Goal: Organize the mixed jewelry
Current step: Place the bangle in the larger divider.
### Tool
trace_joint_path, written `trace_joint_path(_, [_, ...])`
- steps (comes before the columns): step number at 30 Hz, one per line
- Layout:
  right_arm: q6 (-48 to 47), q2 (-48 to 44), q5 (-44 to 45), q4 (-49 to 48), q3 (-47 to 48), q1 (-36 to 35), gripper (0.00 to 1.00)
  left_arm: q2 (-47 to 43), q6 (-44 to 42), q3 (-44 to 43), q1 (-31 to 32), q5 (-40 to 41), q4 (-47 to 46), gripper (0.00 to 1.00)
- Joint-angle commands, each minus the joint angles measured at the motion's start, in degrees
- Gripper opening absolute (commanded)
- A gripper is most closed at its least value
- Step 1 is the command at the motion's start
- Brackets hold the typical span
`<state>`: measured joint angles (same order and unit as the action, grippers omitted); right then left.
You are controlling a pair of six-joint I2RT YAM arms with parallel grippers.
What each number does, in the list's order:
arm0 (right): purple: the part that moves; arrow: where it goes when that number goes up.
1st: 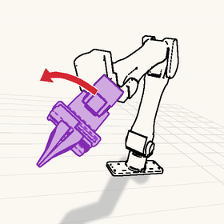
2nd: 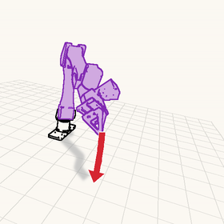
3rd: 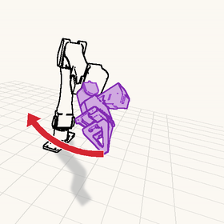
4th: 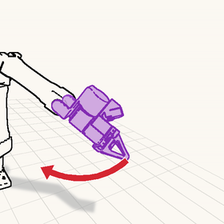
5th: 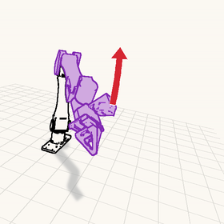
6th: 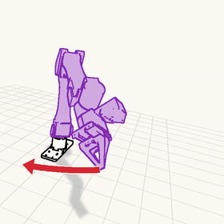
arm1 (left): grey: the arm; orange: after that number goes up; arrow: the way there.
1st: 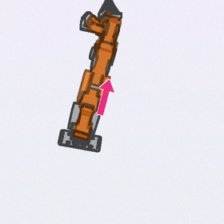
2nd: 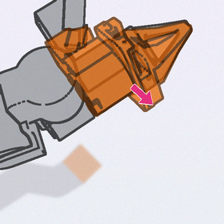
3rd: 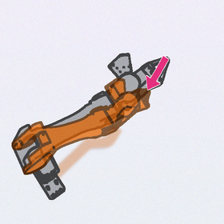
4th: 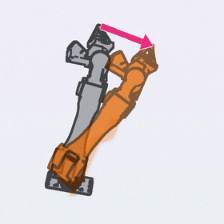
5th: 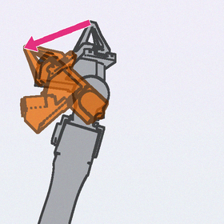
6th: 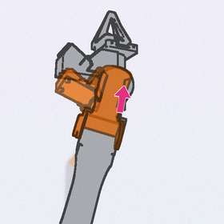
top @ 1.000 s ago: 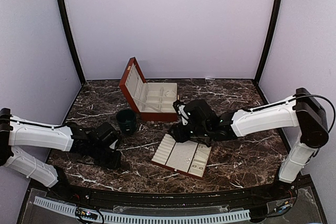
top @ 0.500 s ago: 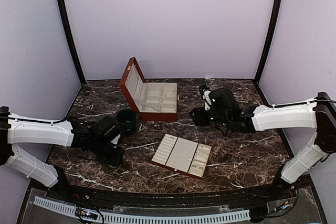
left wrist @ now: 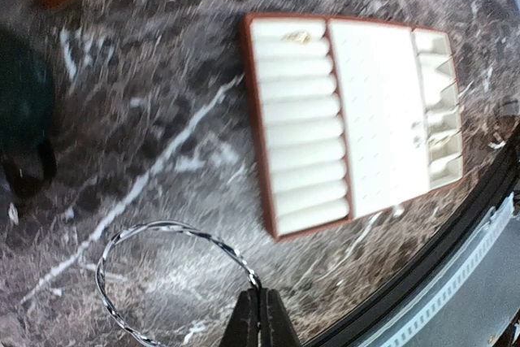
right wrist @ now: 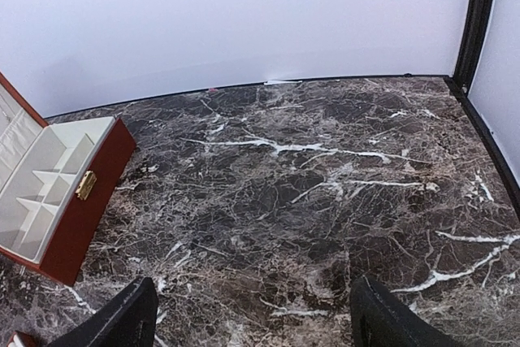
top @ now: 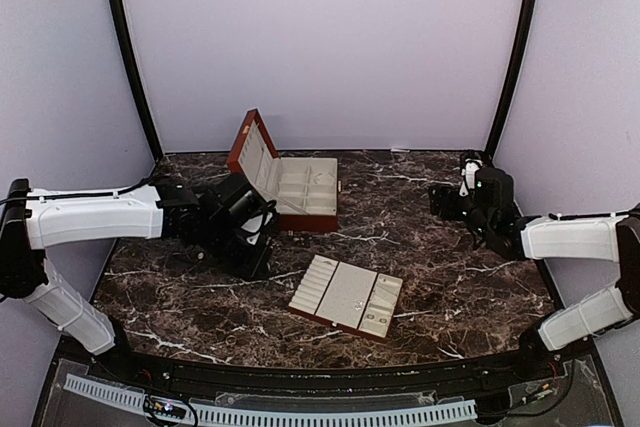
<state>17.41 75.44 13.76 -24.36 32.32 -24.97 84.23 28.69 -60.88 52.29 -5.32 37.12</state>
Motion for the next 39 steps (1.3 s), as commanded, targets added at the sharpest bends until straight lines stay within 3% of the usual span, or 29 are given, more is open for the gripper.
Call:
trace_joint_path(1, [-0.13, -2.48, -0.67, -5.72, -1.79, 0.78, 0.82, 4.52, -3.82, -11.53, 0.55, 1.78, 2.22, 0.00])
trace_joint_path(9, [0.50, -0.94, -0.09, -6.75, -2.84, 0.98, 0.81, 21.61, -10.02, -38.91, 0.35, 10.05, 2.91, 0.00])
trace_joint_path(14, [0.87, -1.12, -0.83, -7.02, -3.18, 0.98, 0.81, 29.56, -11.90, -48.92, -2.47, 7.70, 1.09, 0.00])
trace_joint_path(20, [1.31, -1.19, -1.43, -7.63, -3.73, 0.98, 0.82, 35.75, -10.28, -52.17, -8.14, 0.47, -2.72, 0.00])
trace_joint_path(26, [1.48, -0.78, -1.62, -7.76, -3.67, 0.97, 0.82, 39.71, -9.80, -54.70, -11.87, -0.46, -5.35, 0.00])
trace_joint_path(39, [1.85, 0.06, -2.03, -7.90, -3.53, 0.95, 0.82, 48.30, -10.17, -59.54, -13.23, -4.90, -1.66, 0.00])
